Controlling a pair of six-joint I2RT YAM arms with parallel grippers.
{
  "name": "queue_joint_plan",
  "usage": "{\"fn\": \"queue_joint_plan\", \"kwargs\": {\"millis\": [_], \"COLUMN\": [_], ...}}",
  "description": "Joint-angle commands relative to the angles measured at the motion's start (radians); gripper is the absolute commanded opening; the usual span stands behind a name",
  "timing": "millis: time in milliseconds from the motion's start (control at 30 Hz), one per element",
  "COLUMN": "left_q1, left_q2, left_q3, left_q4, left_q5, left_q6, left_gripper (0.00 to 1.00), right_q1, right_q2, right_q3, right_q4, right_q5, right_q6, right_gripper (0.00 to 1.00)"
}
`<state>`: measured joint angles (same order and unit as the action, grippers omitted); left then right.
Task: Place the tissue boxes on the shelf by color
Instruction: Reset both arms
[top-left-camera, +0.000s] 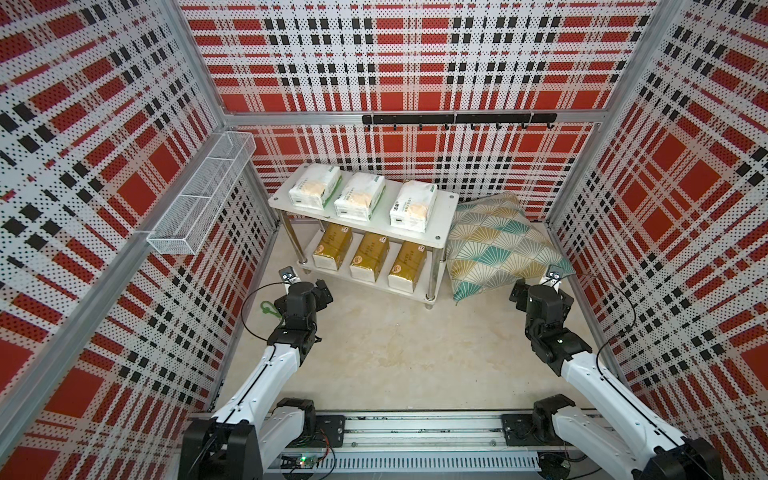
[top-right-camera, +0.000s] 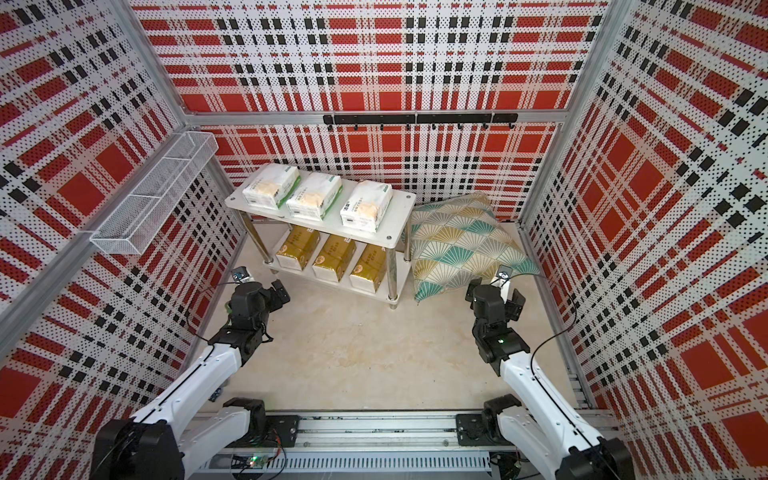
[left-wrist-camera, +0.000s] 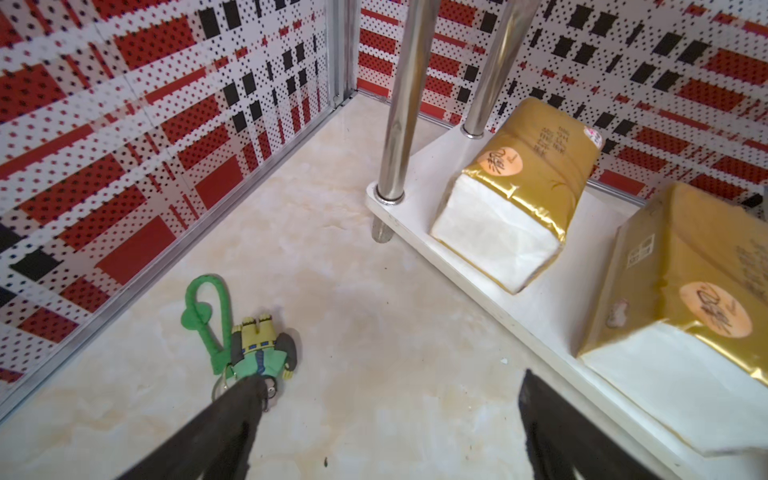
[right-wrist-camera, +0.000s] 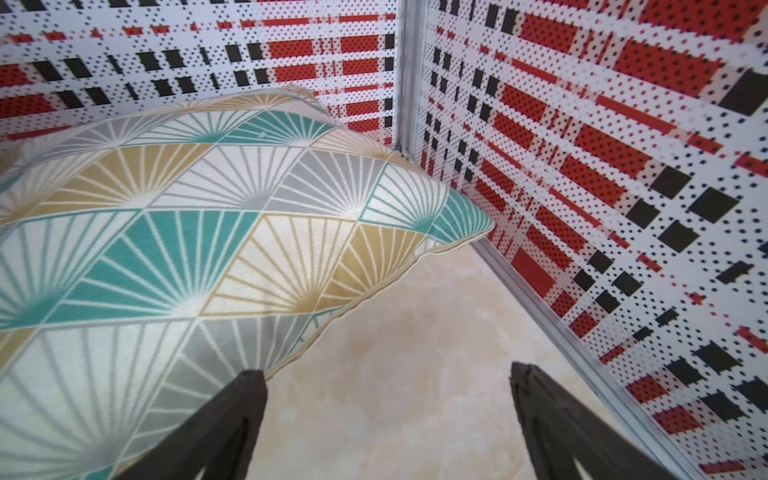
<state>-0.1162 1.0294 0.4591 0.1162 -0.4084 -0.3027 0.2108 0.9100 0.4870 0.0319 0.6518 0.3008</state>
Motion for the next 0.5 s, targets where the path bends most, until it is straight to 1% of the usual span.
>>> {"fn": "queue_joint_plan", "kwargs": {"millis": [0, 33, 100, 267, 400, 467], "left_q1": [-0.055, -0.067, -0.057, -0.008, -0.006, -0.005], "left_q2": [0.000, 0.004, 0.020, 0.042, 0.091, 0.121], "left_q3": [-0.057, -0.078, -0.118, -0.220, -0.260, -0.283], "left_q4": [0.280, 0.321, 0.414, 0.603, 0.718, 0.798], "left_q5": [-0.103, -0.127, -0.148, -0.096, -0.089, -0.079], "left_q6": [0.144, 0.180, 0.200, 0.191, 0.225, 0.244], "left_gripper": [0.99, 0.99, 0.99, 0.99, 0.99, 0.99], "right_q1": [-0.070, -0.074, -0.073, -0.074, -0.073, -0.076], "right_q2": [0.062, 0.096, 0.170, 0.302, 0.389, 0.424], "right_q3": [-0.039, -0.053, -0.069, -0.130, -0.154, -0.165], "right_q4": [0.212, 0.272, 0.372, 0.635, 0.772, 0.830], "right_q5": [-0.090, -0.099, -0.110, -0.176, -0.247, -0.275], "right_q6": [-0.050, -0.067, -0.109, -0.203, -0.282, -0.299], "right_gripper": [1.00, 1.00, 1.00, 1.00, 1.00, 1.00]}}
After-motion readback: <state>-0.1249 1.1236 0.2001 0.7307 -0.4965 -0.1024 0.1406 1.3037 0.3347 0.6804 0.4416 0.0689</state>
